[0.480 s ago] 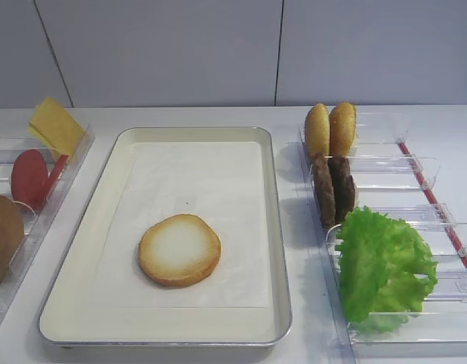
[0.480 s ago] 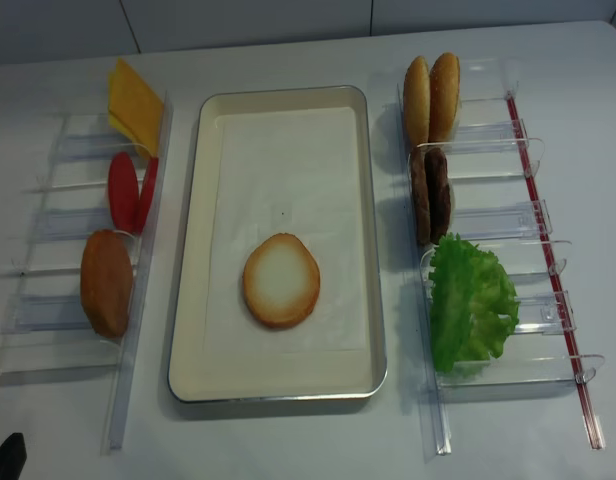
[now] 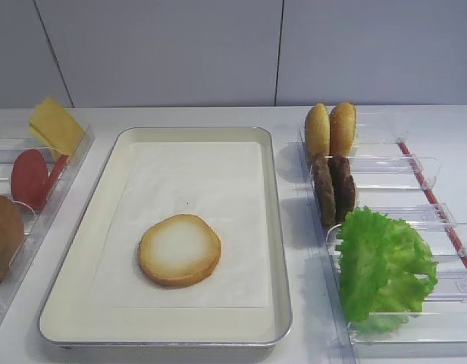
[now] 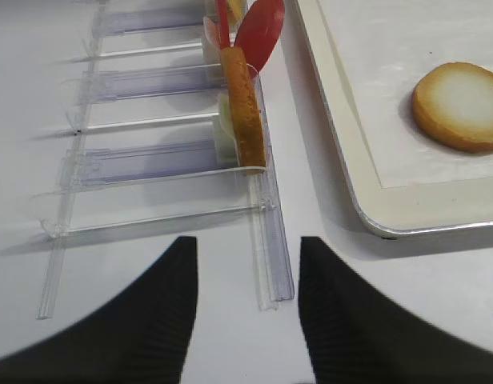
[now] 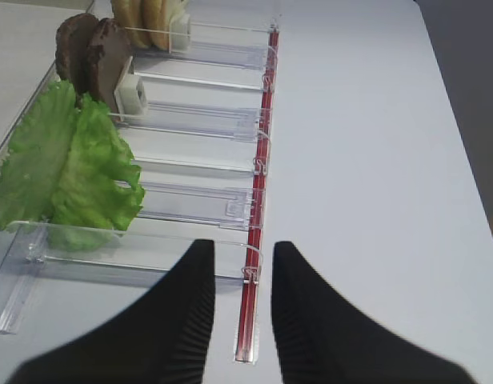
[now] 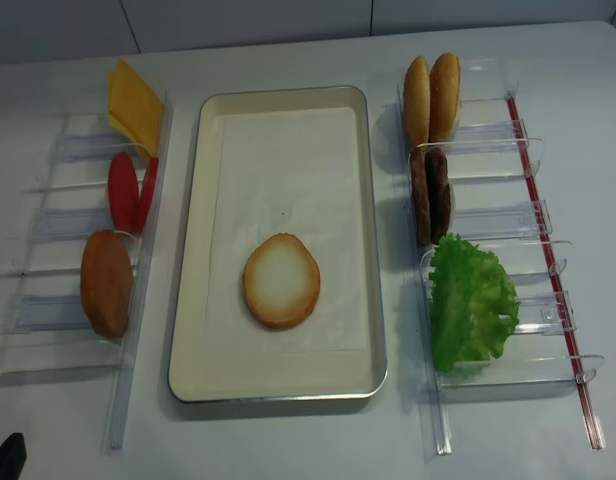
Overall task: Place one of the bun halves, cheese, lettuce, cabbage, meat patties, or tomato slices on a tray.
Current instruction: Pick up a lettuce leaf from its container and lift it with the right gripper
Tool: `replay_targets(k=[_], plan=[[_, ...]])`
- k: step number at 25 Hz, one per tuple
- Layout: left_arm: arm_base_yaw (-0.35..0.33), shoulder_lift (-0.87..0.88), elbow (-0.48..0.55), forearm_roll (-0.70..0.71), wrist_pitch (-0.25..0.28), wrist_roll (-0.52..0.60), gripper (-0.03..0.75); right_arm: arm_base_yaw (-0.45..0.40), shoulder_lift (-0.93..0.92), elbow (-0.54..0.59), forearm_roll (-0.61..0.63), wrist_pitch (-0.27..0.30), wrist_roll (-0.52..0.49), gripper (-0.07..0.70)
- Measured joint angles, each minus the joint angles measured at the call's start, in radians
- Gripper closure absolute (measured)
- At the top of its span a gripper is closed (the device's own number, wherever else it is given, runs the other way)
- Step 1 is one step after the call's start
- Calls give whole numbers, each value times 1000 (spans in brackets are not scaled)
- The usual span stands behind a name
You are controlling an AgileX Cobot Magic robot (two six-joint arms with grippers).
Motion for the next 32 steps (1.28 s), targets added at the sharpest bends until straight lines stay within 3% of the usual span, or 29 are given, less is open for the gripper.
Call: replay_targets(k=[14, 18, 23, 27, 32], plan=[[0, 0, 0, 0, 0, -1, 430, 0, 4, 0, 43, 0, -13, 416], [0, 0, 0, 0, 0, -1, 430, 0, 76, -2, 89, 3, 16, 295], [0, 0, 0, 0, 0, -1, 430, 0, 221, -47, 181, 2, 66, 43], [0, 0, 0, 0, 0, -1, 430, 0, 344, -78, 295, -3, 59, -6], [0, 0, 0, 0, 0, -1, 430, 0, 477, -81, 439, -29, -42, -13]])
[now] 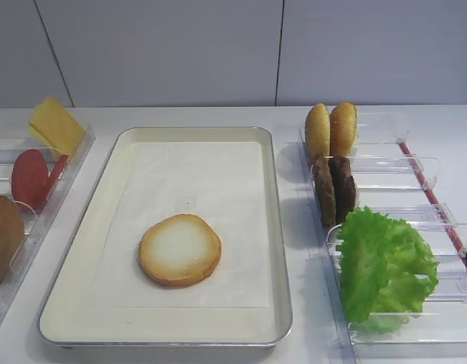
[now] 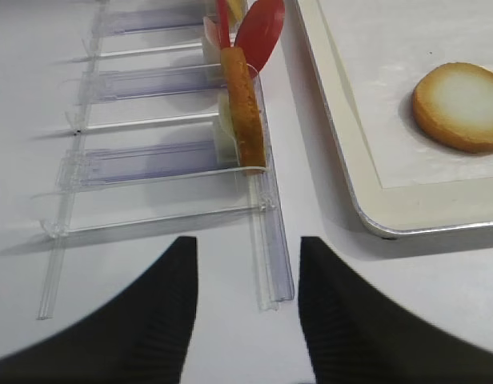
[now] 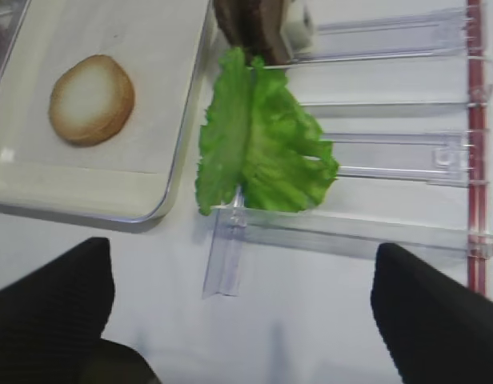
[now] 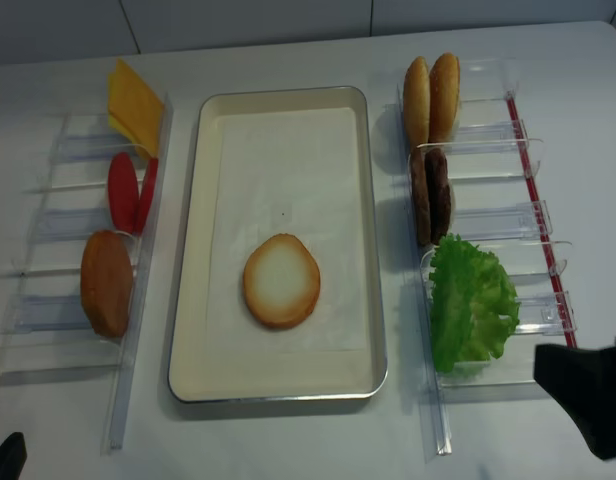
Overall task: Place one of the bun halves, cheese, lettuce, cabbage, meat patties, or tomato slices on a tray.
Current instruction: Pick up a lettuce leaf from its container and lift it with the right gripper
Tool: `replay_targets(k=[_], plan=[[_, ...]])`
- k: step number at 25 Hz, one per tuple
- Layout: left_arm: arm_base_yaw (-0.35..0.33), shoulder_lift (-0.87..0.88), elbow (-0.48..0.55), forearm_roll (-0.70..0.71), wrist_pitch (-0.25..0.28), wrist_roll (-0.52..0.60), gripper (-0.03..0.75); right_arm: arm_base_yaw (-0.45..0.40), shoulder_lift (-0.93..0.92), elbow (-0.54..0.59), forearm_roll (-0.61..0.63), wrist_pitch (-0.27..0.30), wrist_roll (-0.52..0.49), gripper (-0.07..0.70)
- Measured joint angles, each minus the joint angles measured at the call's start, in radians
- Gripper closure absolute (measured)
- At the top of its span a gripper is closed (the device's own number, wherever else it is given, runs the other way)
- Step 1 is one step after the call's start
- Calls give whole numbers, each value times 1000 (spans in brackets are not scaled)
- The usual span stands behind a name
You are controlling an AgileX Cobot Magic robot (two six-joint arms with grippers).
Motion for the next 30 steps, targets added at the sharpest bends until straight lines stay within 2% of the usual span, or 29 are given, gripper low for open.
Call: replay_targets(k=[2, 4, 6, 7, 12, 17, 20, 26, 28, 30], plan=[[0, 0, 0, 0, 0, 0, 430, 0, 37, 0, 30, -32, -16, -13], [0, 0, 0, 0, 0, 0, 430, 0, 57, 0, 64, -89, -29, -13], [0, 0, 0, 0, 0, 0, 430, 0, 83, 0, 100, -152, -92, -13], [0, 0, 0, 0, 0, 0, 430, 0, 100, -2, 120, -164, -133, -13], [0, 0, 0, 0, 0, 0, 430, 0, 255, -36, 144, -160, -206, -13], [0, 0, 0, 0, 0, 0, 430, 10, 395, -124, 120, -116, -219, -13], [0, 0, 0, 0, 0, 0, 430, 94, 496, -189, 20, -94, -132, -13], [0, 0, 0, 0, 0, 0, 430, 379, 665, -275, -307, -94, 243, -13], [0, 0, 0, 0, 0, 0, 430, 437, 711, -291, -341, -98, 327, -13], [0, 0, 0, 0, 0, 0, 430, 476, 745, -306, -348, -113, 361, -13]])
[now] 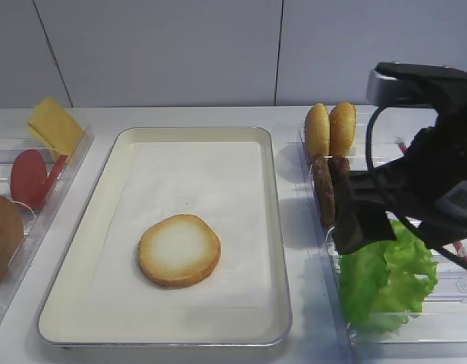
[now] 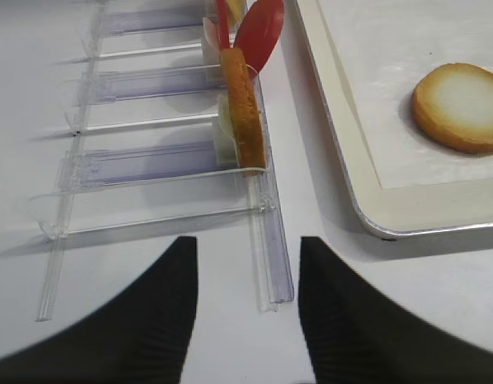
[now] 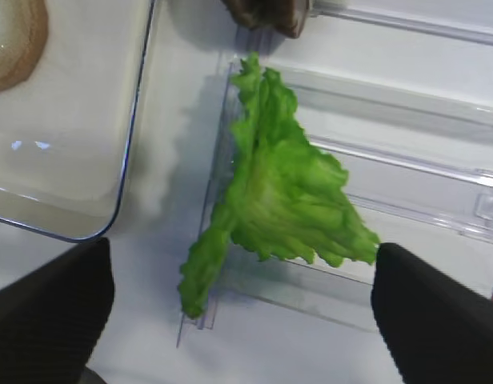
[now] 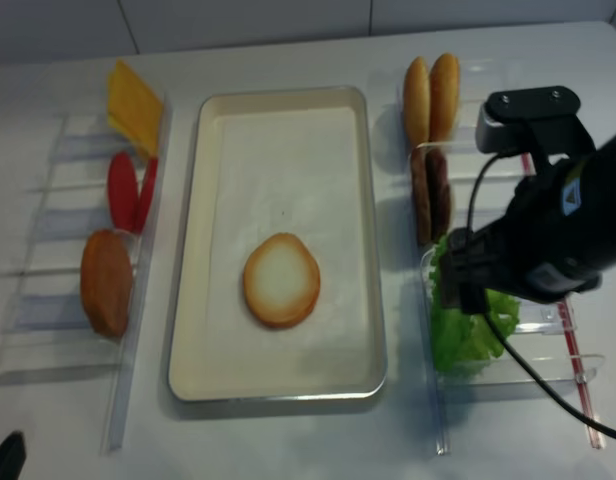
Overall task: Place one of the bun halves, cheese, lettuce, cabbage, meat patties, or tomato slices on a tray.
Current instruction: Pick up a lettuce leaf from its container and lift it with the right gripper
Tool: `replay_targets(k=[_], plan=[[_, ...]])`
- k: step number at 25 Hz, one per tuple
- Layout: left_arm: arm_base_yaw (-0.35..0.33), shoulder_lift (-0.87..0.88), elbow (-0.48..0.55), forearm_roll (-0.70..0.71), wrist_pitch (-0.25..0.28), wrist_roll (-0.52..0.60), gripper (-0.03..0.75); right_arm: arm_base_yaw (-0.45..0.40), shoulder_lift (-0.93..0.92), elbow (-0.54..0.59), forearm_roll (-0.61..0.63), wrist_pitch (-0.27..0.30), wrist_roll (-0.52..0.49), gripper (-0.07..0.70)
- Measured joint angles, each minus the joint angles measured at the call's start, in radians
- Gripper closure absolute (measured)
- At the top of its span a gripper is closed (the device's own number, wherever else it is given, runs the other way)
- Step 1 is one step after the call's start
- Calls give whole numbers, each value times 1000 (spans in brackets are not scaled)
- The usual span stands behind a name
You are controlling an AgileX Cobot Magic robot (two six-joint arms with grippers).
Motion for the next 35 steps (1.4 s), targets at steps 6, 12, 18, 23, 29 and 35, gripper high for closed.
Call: replay_targets(k=[6, 12, 18, 23, 29, 35], plan=[[0, 0, 0, 0, 0, 0, 430, 24, 47, -5, -1, -32, 29, -14], [0, 0, 0, 0, 0, 0, 430, 24, 56, -5, 3, -72, 29, -14], [0, 0, 0, 0, 0, 0, 430, 24, 56, -5, 37, -78, 30, 1], [0, 0, 0, 0, 0, 0, 430, 24, 105, -5, 68, -71, 47, 111], [0, 0, 0, 0, -2, 0, 430, 24, 135, -5, 71, -67, 50, 341], [0, 0, 0, 0, -2, 0, 430, 24, 133, -5, 71, -59, 40, 565]])
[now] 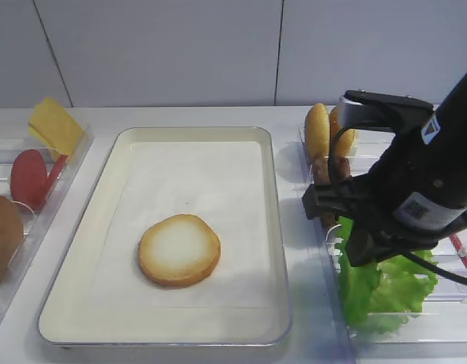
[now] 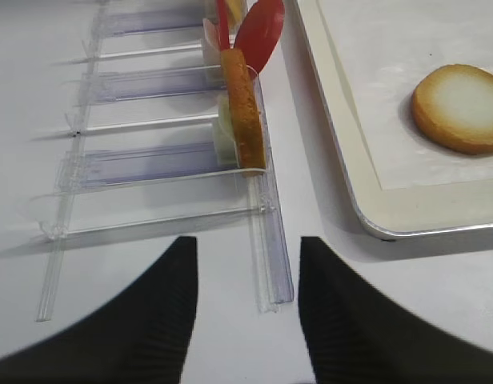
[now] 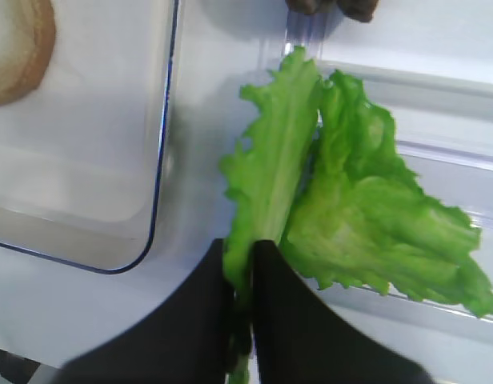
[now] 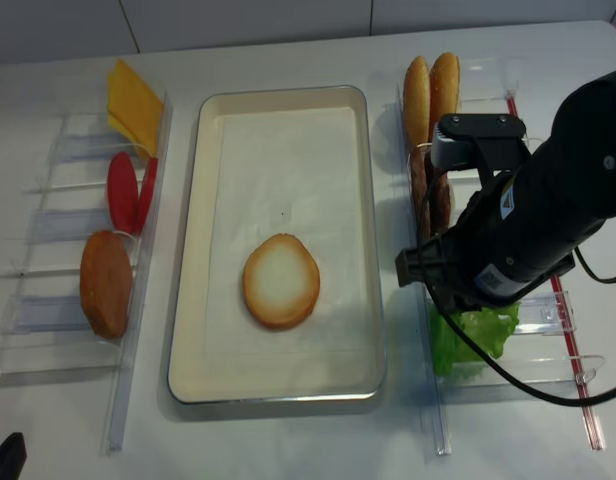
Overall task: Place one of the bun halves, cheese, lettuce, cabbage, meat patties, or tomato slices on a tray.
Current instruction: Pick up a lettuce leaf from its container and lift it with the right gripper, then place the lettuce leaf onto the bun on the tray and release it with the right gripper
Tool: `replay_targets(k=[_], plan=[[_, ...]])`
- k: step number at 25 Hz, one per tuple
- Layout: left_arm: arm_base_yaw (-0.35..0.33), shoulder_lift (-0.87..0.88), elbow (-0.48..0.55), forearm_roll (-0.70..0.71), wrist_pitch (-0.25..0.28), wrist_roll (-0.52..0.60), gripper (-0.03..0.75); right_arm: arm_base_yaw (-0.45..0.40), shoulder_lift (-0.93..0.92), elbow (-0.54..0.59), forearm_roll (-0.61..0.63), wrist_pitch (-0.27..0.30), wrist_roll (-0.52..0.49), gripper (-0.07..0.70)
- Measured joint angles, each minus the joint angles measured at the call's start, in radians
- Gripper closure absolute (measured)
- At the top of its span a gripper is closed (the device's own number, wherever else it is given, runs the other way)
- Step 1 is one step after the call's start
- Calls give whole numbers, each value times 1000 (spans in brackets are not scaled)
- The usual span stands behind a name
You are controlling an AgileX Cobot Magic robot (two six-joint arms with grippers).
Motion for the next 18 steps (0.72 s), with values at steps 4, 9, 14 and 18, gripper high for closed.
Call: replay_targets(k=[4, 9, 14, 18], plan=[[0, 0, 0, 0, 0, 0, 430, 0, -55, -25, 22, 14, -7, 579], [0, 0, 0, 0, 0, -1, 430, 45, -98, -82, 151, 11, -89, 580], [0, 0, 0, 0, 0, -1, 430, 141, -39, -87, 397, -111, -312, 580], [0, 0, 0, 0, 0, -1, 430, 159, 89, -118, 652, -172, -541, 580]])
